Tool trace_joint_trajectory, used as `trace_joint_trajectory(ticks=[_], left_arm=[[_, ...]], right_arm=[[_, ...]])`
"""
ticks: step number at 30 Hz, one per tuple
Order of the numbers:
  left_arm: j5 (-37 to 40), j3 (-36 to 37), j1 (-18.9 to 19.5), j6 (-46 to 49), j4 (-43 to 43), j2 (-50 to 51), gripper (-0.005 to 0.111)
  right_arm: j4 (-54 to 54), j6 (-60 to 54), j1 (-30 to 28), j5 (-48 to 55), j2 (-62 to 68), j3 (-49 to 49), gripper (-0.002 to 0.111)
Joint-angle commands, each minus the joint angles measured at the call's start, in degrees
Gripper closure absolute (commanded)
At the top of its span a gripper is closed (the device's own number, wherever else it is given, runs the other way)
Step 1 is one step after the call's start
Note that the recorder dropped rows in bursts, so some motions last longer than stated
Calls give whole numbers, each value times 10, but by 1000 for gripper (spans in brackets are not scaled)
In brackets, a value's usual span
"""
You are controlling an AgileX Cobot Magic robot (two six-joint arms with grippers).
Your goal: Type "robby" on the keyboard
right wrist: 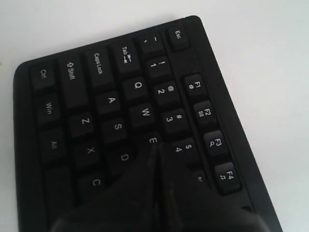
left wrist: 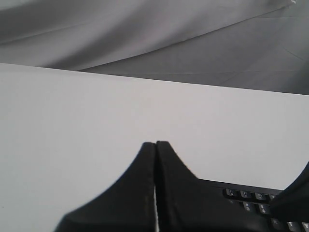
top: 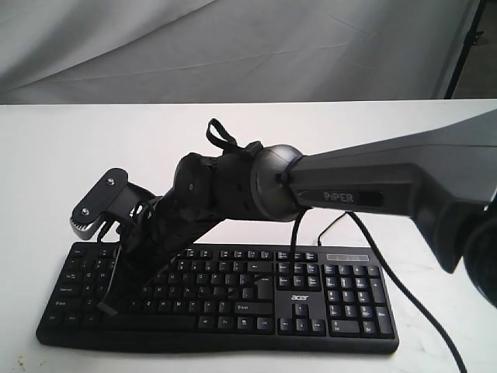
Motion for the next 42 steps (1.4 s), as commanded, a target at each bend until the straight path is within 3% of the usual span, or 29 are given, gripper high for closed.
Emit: trace_joint_trajectory(ticks=[1, 35, 42], left_arm=[[-1, 3, -2, -1, -5, -2, 107], [-1, 3, -2, -1, -5, -2, 107], [-1, 3, -2, -1, -5, -2, 107]], right_arm=[[-11, -5, 1, 3, 0, 4, 108], [-19, -5, 1, -9, 9, 1, 108], [-69, 51, -2, 29, -41, 1, 108]])
